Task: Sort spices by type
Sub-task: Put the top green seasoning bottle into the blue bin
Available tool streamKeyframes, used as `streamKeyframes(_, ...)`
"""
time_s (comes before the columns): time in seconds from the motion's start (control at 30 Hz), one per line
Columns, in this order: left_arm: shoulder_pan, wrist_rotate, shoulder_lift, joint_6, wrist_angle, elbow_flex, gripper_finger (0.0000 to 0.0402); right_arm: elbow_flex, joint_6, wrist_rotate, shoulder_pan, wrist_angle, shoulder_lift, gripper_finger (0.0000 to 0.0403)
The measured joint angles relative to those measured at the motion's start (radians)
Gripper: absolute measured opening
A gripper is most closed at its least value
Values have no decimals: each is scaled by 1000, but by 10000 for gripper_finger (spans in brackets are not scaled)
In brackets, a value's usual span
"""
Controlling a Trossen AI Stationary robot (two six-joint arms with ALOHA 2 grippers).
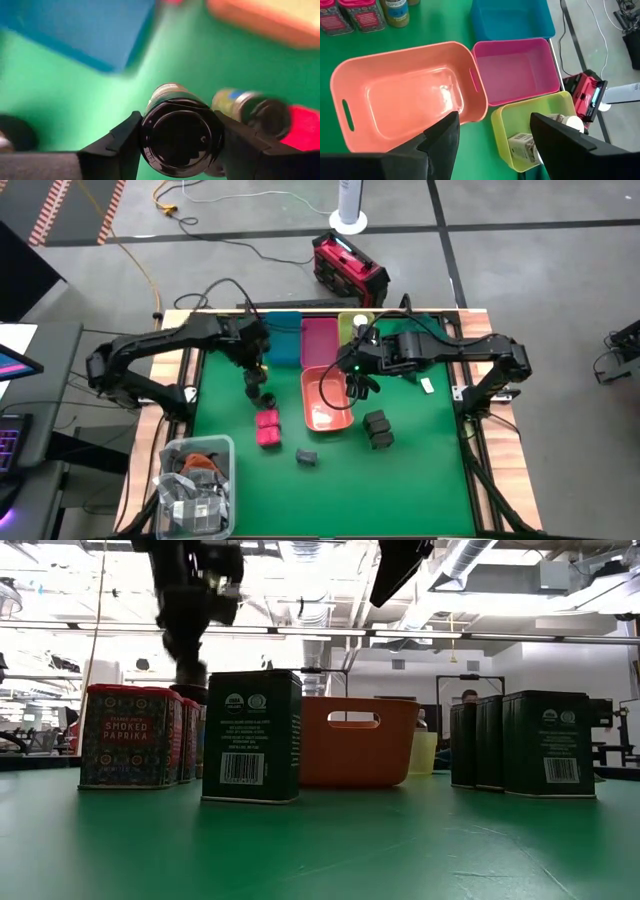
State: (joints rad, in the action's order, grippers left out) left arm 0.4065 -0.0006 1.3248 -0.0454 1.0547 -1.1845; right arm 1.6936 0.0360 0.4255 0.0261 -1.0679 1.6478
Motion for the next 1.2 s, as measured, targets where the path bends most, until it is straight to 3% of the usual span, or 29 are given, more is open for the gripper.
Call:
streamKeyframes(0.17, 4, -17, -22, 46, -31, -123, 207, 0, 15, 0, 0, 0, 0, 276)
streamKeyframes(0.33, 63, -100, 9, 140, -93, -191, 208, 0, 36, -1, 2, 6, 3, 276)
streamKeyframes(0.63, 273, -19, 296, 253, -150, -266, 209, -30, 112, -4, 61, 90, 0, 276)
streamKeyframes(0.93, 315, -26, 521, 305, -185, -376, 210, -113, 178, -5, 100, 145, 1, 276)
streamKeyframes(1.2, 323, 30, 582, 416, -166, -381, 217, -110, 195, -5, 127, 156, 0, 276)
